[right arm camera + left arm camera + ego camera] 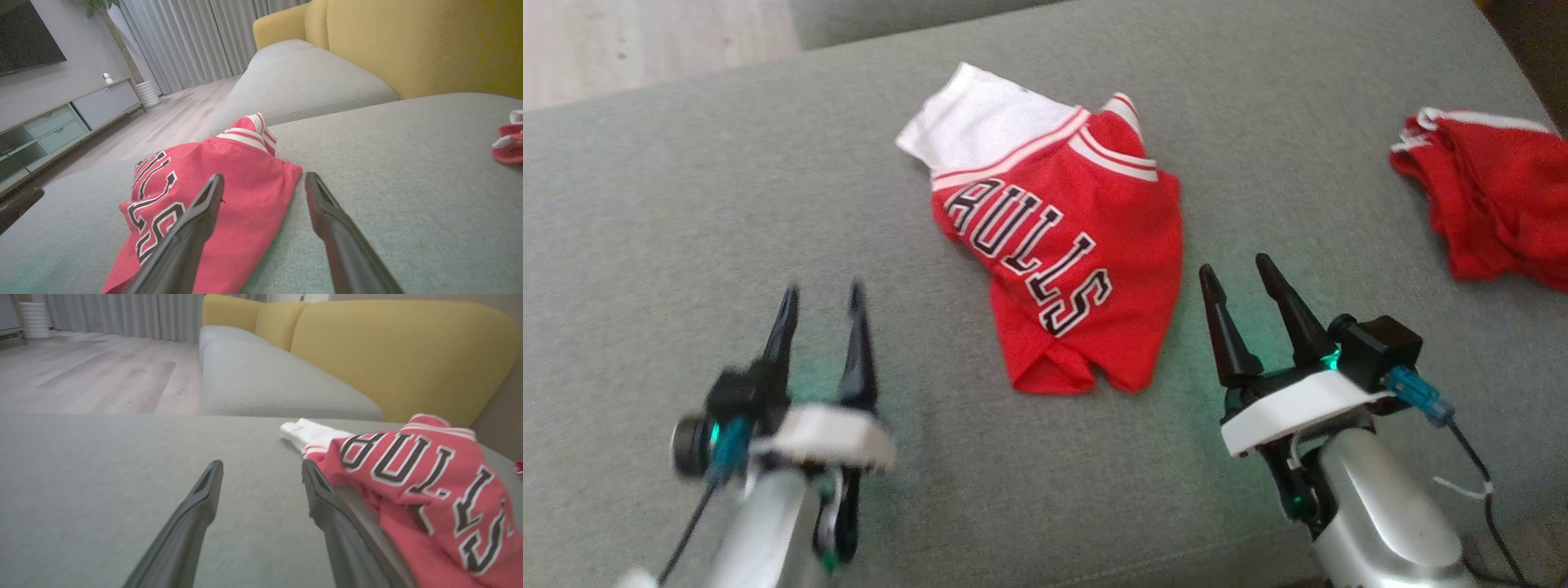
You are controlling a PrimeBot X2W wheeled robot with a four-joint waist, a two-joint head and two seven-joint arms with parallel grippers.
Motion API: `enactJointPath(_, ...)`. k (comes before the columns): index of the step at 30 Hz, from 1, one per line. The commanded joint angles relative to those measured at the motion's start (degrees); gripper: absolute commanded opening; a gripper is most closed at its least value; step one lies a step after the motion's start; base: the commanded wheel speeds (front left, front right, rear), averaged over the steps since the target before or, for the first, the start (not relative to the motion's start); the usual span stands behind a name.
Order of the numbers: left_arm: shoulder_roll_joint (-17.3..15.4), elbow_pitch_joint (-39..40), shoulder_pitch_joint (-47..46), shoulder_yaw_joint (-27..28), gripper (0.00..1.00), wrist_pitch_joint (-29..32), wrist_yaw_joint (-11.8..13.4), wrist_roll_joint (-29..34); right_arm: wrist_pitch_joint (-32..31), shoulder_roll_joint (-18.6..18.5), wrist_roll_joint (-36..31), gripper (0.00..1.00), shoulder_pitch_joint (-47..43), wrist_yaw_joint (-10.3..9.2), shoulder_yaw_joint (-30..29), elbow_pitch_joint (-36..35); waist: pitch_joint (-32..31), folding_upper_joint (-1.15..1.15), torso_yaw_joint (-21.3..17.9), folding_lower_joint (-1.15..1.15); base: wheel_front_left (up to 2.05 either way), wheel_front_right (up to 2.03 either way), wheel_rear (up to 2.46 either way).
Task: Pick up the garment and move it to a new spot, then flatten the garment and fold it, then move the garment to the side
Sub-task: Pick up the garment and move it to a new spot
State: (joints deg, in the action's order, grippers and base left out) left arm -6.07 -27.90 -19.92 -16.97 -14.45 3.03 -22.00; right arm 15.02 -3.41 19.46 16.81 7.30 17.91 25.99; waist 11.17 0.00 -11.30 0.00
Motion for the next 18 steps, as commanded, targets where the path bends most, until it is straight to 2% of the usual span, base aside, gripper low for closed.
enactJointPath(1, -0.81, 2.97, 2.12, 4.0, 1.0, -0.53, 0.11, 1.55, -0.02, 0.53, -0.78, 1.0, 0.12, 0.19, 0.12, -1.14, -1.89, 0.0, 2.17, 0.0, 0.0, 0.0, 0.0)
enactJointPath(9, 1.08, 4.65, 12.4, 10.6, 1.0, -0.54, -2.19, 6.91, -0.02, 0.53, -2.55, 1.0, -2.28, 0.19, -4.66, 1.21, -6.24, 0.0, 7.18, 0.0, 0.0, 0.0, 0.0)
enactJointPath(18, 2.89, 5.59, 20.38, 14.1, 1.0, -0.54, -4.58, 10.28, -0.02, 0.53, -3.85, 1.0, -6.28, 0.19, -6.56, 3.69, -10.19, 0.0, 9.36, 0.0, 0.0, 0.0, 0.0)
